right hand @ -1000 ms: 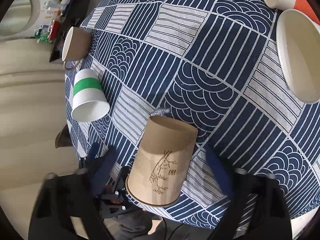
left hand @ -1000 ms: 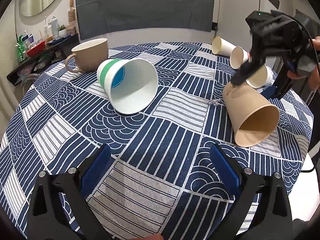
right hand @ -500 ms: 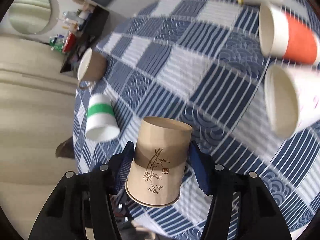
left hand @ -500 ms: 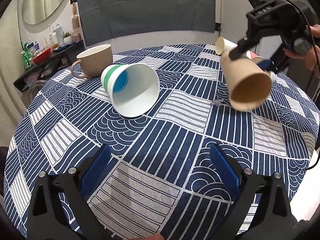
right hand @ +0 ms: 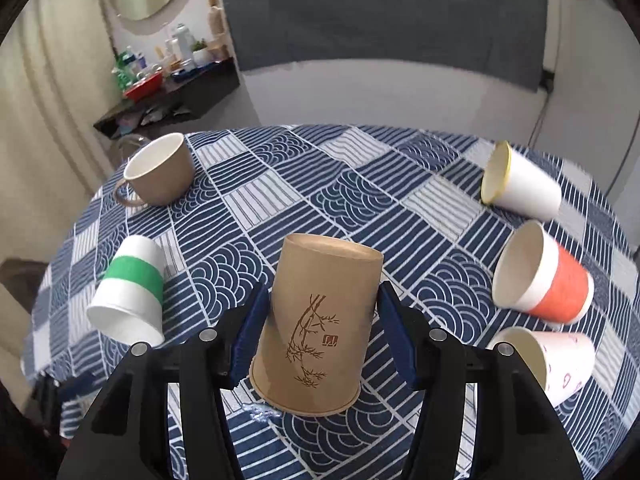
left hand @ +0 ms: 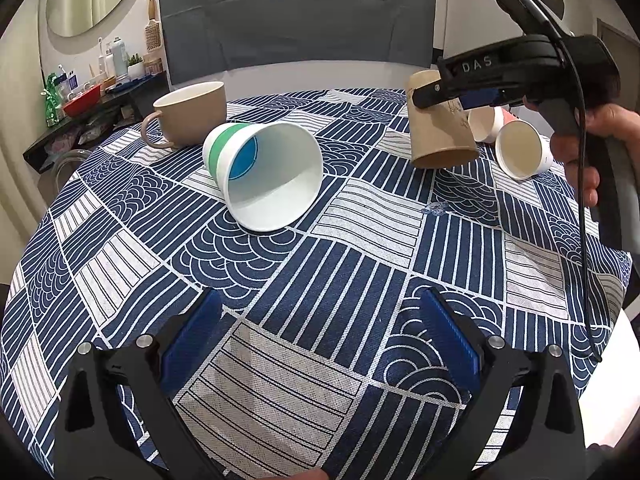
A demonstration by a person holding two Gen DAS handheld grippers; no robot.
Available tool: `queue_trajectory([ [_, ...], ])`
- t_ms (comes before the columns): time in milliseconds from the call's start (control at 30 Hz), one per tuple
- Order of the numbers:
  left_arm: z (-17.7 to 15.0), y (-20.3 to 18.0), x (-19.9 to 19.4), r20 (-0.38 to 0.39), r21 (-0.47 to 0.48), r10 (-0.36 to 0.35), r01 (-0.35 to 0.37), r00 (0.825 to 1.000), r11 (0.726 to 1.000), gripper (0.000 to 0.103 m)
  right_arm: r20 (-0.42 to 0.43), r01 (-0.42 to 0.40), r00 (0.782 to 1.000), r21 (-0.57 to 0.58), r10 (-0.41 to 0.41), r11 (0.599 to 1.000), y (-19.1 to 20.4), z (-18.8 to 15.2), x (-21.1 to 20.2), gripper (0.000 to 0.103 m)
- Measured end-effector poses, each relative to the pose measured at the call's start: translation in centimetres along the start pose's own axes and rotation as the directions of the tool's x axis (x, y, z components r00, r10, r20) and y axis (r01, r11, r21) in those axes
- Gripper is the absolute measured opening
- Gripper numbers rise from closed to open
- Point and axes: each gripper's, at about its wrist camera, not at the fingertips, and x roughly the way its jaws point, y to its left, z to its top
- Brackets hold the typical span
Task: Flip cup upside down
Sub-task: 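Rotate the held cup rim-down with the right tool and lower it to the table, then open the right tool and pull it back from the cup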
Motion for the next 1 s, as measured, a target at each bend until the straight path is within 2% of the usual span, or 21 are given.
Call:
queue_trajectory([
  [167, 0.0, -0.2, -0.1, 0.01, 0.004, 0.013, -0.013, 1.0, 1.0, 0.097, 0.064, 0.043, 0.997, -0.096, -0.037, 0.994, 1.7, -2.0, -1.2, 0.053],
  [400, 0.0, -0.5, -0.2, 0.017, 0.026, 0.033, -0.033, 0.999, 0.999, 0.097, 0.119, 0.092, 0.99, -0.161, -0.073, 0.983, 2.9, -4.4, -2.4, 0.053],
  [667, -0.1, -0.6, -0.3, 0.022, 0.033, 0.037, -0.037, 0.999, 0.999, 0.097, 0.101, 0.054, 0.994, -0.138, -0.04, 0.989, 2.5, -5.0, -2.3, 0.054],
  [700, 0.0, -0.5, -0.3, 0.02, 0.033, 0.035, -0.035, 0.999, 0.999, 0.097, 0.101, 0.054, 0.994, -0.138, -0.04, 0.989, 2.5, -5.1, -2.4, 0.056],
  [767, 0.0, -0.5, -0.2, 0.012, 0.028, 0.031, -0.031, 0.999, 0.999, 0.097, 0.107, 0.045, 0.994, -0.139, -0.03, 0.989, 2.3, -5.4, -2.8, 0.07],
  [900, 0.2, -0.3, 0.5, -0.027, 0.017, 0.027, -0.026, 0.999, 1.0, 0.097, 0.128, 0.045, 0.991, -0.141, -0.027, 0.989, 1.9, -5.9, -3.8, 0.078],
  [1000, 0.2, -0.3, 0.3, -0.01, 0.012, 0.037, -0.037, 0.999, 0.999, 0.097, 0.132, 0.046, 0.991, -0.138, -0.027, 0.989, 1.5, -6.4, -4.5, 0.084],
])
